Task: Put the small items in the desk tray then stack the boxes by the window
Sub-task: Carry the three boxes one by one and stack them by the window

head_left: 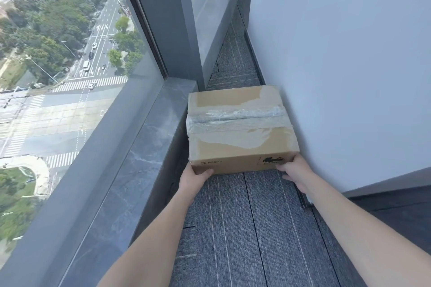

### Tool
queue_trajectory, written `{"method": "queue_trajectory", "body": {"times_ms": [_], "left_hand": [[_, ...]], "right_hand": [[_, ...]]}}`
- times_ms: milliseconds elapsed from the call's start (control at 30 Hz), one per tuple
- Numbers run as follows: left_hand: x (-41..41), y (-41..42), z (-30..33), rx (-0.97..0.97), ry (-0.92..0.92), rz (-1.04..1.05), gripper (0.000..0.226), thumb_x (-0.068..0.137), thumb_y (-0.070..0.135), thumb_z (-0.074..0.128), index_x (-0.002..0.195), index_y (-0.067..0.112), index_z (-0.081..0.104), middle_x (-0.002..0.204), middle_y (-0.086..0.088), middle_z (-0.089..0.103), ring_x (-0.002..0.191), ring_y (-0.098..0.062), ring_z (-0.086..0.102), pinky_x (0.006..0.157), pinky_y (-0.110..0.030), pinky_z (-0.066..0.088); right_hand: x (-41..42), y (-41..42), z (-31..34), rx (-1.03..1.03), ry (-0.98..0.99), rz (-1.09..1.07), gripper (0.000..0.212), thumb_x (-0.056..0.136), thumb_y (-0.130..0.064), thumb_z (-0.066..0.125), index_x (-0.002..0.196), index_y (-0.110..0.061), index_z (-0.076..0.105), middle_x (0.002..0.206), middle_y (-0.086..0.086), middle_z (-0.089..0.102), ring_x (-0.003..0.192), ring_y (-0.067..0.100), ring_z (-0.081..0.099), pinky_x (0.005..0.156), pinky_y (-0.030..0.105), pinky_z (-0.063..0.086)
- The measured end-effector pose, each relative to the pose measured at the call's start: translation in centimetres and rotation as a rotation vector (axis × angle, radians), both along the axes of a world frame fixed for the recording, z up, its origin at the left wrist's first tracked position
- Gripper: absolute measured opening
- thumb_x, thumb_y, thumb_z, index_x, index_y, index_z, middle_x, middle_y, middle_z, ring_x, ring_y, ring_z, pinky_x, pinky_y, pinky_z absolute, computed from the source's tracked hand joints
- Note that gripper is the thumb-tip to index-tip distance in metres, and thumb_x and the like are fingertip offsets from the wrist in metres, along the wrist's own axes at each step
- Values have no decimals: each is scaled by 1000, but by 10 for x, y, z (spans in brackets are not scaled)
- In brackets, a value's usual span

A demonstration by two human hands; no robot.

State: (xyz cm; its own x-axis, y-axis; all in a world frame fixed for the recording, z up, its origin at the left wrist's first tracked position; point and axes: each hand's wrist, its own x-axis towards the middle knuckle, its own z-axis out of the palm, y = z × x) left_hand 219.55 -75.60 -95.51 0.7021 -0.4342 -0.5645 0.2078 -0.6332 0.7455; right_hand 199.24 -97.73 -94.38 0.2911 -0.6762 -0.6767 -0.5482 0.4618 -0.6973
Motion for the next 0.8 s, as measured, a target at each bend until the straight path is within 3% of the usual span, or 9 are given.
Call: {"method": "queue_trajectory", "body": {"times_ms": [133,200,267,333,400,567,733,800], "left_hand": [[-4,3,19,66,11,-25,57,82,26,78,132,15,53,121,1,63,106,-18,59,87,-31,45],[-8,4,36,133,8,-41,57,83,26,77,133,12,53,123,-3,64,103,-19,58,88,-33,47],[-14,4,57,218,-4,-83,52,85,26,74,130,10,53,119,-4,64,95,-18,59,85,-33,50],[-21,6,86,305,-49,-167,46,87,24,70,127,9,53,110,-2,61,79,-13,56,73,-30,49],[-28,9,120,381,-105,-312,49,89,23,66,133,10,50,107,-2,60,73,-10,55,62,-25,46],[-39,12,227,469,-140,-574,58,90,28,64,143,13,45,134,-7,57,91,-17,53,74,-29,44],[-49,22,361,544,-265,-781,52,83,31,62,132,16,53,127,-4,61,108,-22,60,86,-40,55],[-54,23,419,544,-269,-820,39,82,29,63,118,13,59,118,-5,63,103,-23,61,86,-40,56]], "right_hand": [[-5,5,19,40,20,-19,41,87,5,69,118,-13,50,140,10,55,124,30,54,99,47,51],[-9,9,36,49,76,17,52,88,2,70,134,-6,47,150,13,46,131,33,50,102,46,50],[-12,14,56,49,159,81,71,90,-3,71,150,-1,33,156,15,37,136,35,46,106,47,48],[-15,21,80,66,225,179,77,90,-8,72,154,-1,28,157,16,37,137,35,45,107,47,48],[-18,29,110,67,280,299,72,90,-14,73,151,-5,36,154,14,42,134,32,48,105,46,49],[-17,36,217,-58,309,483,56,87,-21,72,139,-12,54,138,7,55,113,24,59,95,42,57],[-9,49,370,-230,399,794,59,88,-29,68,142,-12,50,144,6,55,126,26,55,104,40,48],[-10,59,436,-263,411,927,59,90,-29,65,145,-14,47,144,6,54,130,26,52,104,35,44]]}}
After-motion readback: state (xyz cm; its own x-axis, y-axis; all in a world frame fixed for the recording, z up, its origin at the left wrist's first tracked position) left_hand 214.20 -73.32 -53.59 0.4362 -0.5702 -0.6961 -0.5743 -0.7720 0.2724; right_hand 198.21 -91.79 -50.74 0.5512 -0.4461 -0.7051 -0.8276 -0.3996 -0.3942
